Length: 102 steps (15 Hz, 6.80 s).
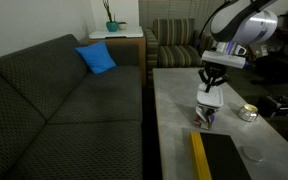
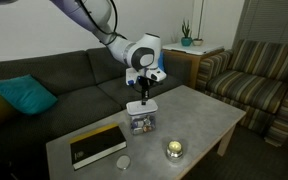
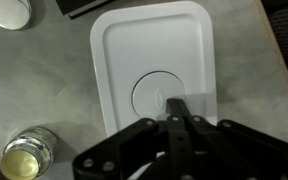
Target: Place the lid on the container and push the button
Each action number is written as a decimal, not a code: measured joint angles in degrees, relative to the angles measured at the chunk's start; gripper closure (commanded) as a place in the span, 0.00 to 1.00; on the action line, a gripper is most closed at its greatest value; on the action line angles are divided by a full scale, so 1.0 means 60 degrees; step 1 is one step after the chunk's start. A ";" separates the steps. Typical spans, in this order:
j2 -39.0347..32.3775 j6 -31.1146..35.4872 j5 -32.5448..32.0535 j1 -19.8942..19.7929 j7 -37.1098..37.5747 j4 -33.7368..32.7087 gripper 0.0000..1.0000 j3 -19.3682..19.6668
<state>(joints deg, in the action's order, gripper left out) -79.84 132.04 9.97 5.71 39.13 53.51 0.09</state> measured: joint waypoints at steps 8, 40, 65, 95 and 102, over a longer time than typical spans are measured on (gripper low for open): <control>0.0018 0.0019 -0.0201 0.0023 -0.0009 -0.0007 1.00 0.0082; -0.0075 0.0011 -0.0354 0.0103 0.0186 -0.0130 1.00 0.0151; -0.0394 -0.0669 -0.0395 0.0081 0.0461 -0.1037 1.00 0.0208; 0.1277 0.1121 -0.0511 0.0170 -0.0800 0.2377 1.00 0.0075; 0.1304 0.1802 -0.0551 0.0482 -0.0800 0.2509 1.00 0.0465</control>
<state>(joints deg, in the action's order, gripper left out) -72.02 142.85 6.67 8.60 34.33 68.57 2.88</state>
